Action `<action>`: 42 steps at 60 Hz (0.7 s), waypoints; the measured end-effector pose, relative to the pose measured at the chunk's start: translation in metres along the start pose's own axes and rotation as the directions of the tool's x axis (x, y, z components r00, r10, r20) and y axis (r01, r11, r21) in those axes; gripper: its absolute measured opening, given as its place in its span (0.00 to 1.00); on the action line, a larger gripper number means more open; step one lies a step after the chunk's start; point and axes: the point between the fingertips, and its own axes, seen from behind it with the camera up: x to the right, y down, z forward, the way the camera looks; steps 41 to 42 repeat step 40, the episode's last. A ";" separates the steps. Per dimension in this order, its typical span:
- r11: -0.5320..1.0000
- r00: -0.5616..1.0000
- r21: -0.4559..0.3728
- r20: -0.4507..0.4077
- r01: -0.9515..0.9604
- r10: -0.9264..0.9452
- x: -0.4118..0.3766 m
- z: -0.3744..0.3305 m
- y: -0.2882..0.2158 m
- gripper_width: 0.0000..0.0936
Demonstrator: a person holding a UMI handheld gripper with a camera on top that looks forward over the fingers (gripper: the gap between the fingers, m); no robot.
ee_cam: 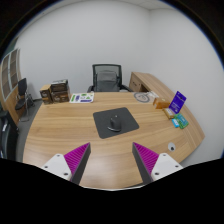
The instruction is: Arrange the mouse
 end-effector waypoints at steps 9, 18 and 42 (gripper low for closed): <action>1.000 1.000 -0.018 0.026 -0.007 0.008 -0.012 -0.062 0.031 0.92; 1.000 1.000 -0.003 0.021 -0.023 0.023 -0.009 -0.101 0.041 0.92; 1.000 0.999 0.010 0.025 -0.030 0.030 -0.009 -0.127 0.056 0.92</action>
